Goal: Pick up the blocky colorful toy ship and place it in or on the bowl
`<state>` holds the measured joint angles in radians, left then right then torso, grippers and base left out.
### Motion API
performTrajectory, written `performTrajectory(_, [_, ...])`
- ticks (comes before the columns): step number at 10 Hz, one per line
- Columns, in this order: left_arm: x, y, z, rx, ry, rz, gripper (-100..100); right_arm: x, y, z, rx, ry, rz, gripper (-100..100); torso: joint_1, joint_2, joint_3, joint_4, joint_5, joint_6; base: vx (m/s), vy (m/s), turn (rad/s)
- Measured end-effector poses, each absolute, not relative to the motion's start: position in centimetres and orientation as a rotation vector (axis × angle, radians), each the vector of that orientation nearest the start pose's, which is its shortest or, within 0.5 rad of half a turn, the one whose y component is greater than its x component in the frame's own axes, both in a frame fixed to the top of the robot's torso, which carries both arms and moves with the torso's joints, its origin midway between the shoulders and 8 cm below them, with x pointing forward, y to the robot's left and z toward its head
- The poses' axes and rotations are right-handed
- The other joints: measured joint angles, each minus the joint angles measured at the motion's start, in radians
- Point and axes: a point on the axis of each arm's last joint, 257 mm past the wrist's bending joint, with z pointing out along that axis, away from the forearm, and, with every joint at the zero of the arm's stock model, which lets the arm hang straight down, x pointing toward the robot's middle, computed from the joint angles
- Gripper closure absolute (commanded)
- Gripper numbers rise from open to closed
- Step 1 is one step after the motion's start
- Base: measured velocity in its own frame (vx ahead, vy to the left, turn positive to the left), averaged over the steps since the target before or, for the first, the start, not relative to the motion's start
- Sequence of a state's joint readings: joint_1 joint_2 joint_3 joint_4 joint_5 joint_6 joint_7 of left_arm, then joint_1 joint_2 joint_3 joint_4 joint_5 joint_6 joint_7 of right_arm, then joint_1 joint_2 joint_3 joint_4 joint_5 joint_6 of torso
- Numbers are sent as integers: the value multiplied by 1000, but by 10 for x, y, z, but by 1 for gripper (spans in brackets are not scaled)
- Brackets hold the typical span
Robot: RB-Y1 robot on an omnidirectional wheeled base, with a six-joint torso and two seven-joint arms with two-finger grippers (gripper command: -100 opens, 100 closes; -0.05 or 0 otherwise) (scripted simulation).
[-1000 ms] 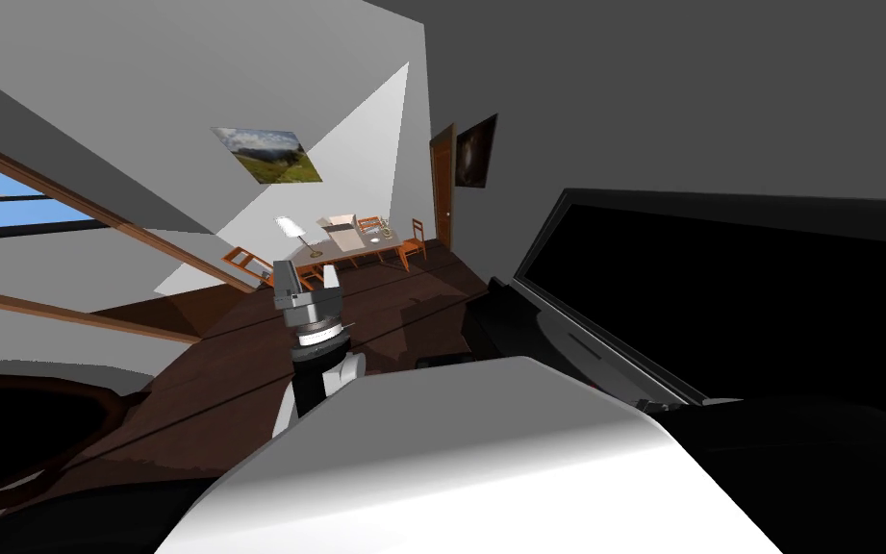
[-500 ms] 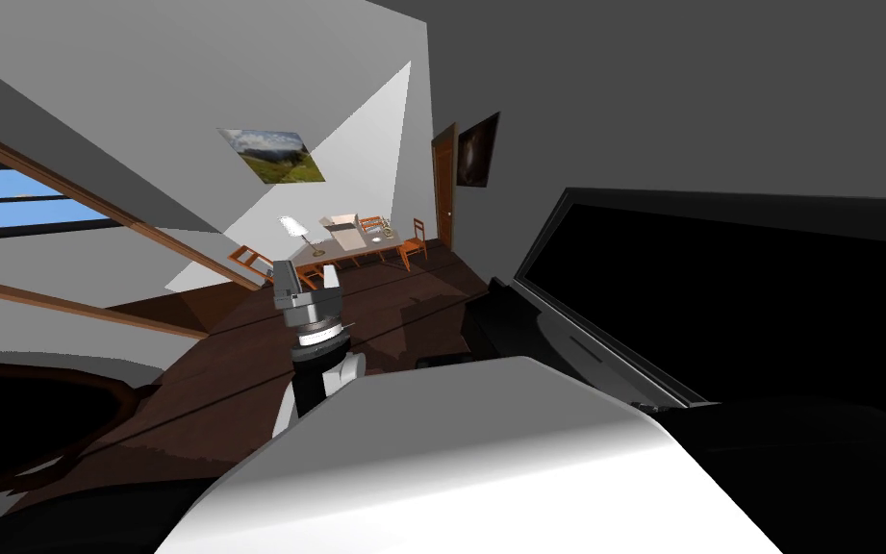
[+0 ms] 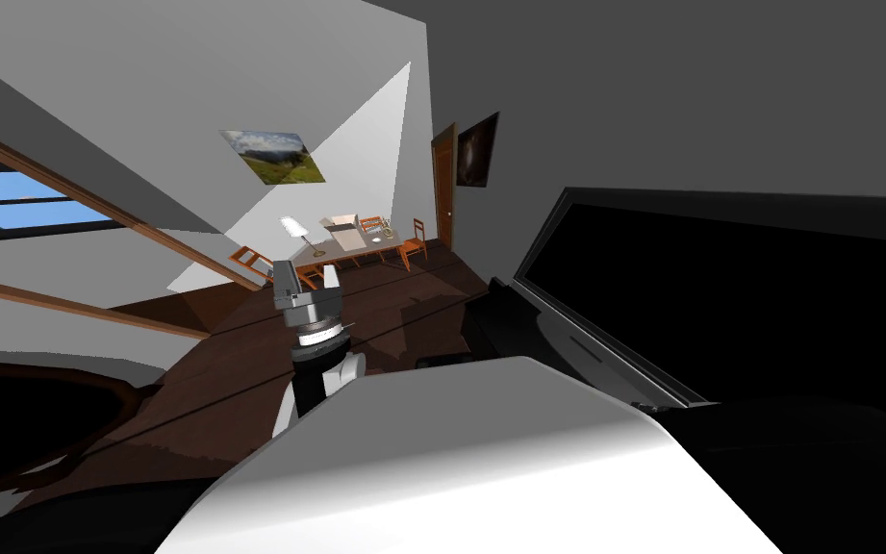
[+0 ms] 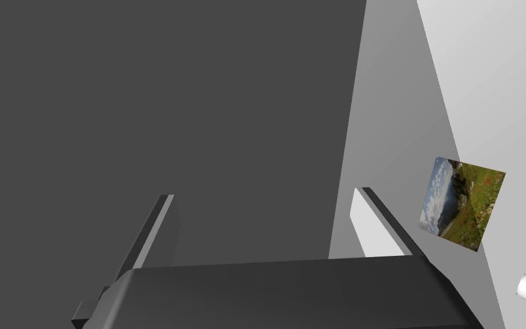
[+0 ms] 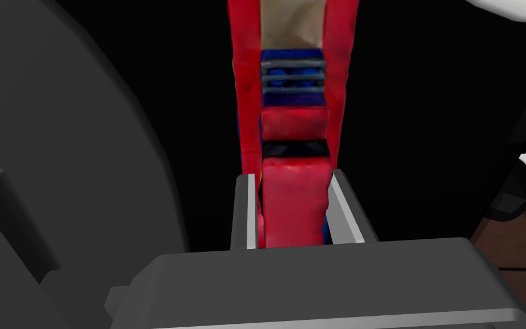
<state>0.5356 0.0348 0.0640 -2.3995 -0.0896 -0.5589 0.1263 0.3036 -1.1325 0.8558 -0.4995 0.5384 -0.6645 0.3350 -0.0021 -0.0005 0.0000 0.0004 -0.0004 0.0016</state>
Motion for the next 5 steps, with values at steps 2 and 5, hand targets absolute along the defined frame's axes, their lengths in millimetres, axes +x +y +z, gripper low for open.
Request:
performTrajectory(2, [305, 275, 75, -489, 575, -1325, 0, -43, -663, -487, -560, 3072, -94, 100, 0, 0, 0, 0, 0, 0, 5, 18, -32])
performTrajectory(5, [305, 275, 75, -489, 575, -1325, 0, -39, -673, -473, -573, 3070, -99, 0, 3, 0, 0, 0, 2, 0, 2, 25, -31])
